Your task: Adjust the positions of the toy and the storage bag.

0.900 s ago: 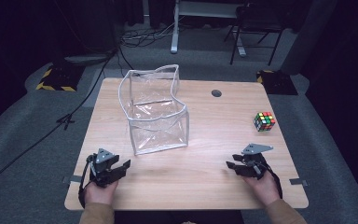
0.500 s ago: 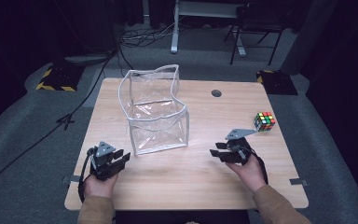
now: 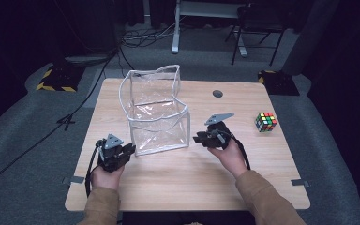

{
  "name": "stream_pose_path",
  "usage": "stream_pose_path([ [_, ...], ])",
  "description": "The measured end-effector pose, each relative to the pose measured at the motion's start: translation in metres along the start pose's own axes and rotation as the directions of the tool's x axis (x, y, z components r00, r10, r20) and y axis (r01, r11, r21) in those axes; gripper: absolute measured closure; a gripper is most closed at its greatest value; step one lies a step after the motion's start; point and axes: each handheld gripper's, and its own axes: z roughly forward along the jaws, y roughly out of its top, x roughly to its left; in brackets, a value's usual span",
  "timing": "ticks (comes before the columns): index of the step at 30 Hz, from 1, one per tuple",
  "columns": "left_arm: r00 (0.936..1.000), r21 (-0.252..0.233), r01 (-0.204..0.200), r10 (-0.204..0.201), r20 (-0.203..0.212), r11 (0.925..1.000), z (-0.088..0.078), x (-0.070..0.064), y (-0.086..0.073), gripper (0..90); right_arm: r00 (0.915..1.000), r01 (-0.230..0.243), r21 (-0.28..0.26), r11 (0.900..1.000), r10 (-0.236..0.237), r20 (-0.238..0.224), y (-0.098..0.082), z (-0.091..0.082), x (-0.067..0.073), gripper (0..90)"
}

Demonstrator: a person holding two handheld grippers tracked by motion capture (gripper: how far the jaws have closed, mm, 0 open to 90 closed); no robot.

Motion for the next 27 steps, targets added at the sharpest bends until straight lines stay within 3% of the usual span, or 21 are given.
stream_pose_path([
  [5, 0.9997, 0.003, -0.024, 0.024, -0.009, 0.9997, 0.002, 0.000, 0.001, 86.8, 1.0000, 0.002, 0.011, 1.000, -0.002, 0.007, 0.011, 0.020, 0.000, 73.6],
  [7, 0.9996, 0.002, -0.027, 0.028, -0.011, 0.9996, 0.002, 0.001, 0.001, 87.0, 1.0000, 0.004, 0.011, 1.000, -0.004, 0.004, 0.012, 0.022, 0.001, 76.2],
  [9, 0.9993, 0.004, -0.031, 0.031, -0.018, 0.9995, 0.002, -0.001, 0.001, 87.3, 0.9999, 0.006, 0.011, 1.000, -0.006, -0.009, 0.016, 0.024, 0.003, 86.0],
  [12, 0.9991, 0.011, -0.039, 0.039, -0.015, 0.9992, 0.001, -0.002, 0.001, 87.3, 0.9992, 0.041, 0.009, 0.999, -0.041, 0.000, 0.015, 0.023, 0.004, 86.9],
  [15, 0.9990, 0.010, -0.045, 0.045, 0.003, 0.9989, -0.002, -0.009, -0.002, 87.3, 0.9995, 0.030, 0.019, 0.999, -0.030, -0.012, 0.011, 0.016, 0.008, 87.0],
  [19, 0.9959, 0.029, -0.086, 0.085, 0.031, 0.9959, -0.006, -0.021, -0.006, 87.3, 0.9991, 0.037, 0.025, 0.999, -0.036, -0.022, -0.003, 0.002, 0.014, 87.0],
  [20, 0.9934, 0.032, -0.106, 0.104, 0.049, 0.9939, -0.008, -0.027, -0.008, 87.2, 0.9980, 0.060, 0.027, 0.998, -0.059, -0.021, -0.011, -0.006, 0.017, 87.0],
  [22, 0.9910, 0.032, -0.119, 0.116, 0.066, 0.9924, -0.009, -0.034, -0.010, 87.3, 0.9983, 0.054, 0.019, 0.998, -0.053, -0.022, -0.016, -0.011, 0.020, 87.0],
  [24, 0.9863, 0.040, -0.147, 0.143, 0.082, 0.9883, -0.011, -0.040, -0.012, 87.2, 0.9983, 0.052, 0.010, 0.999, -0.052, -0.028, -0.034, -0.027, 0.025, 87.0],
  [26, 0.9829, 0.043, -0.155, 0.150, 0.106, 0.9869, -0.013, -0.047, -0.014, 87.2, 0.9981, 0.055, 0.007, 0.998, -0.055, -0.028, -0.039, -0.031, 0.027, 87.0],
  [27, 0.9811, 0.044, -0.154, 0.148, 0.125, 0.9871, -0.014, -0.053, -0.015, 87.2, 0.9985, 0.046, 0.004, 0.999, -0.046, -0.031, -0.051, -0.043, 0.032, 87.0],
])
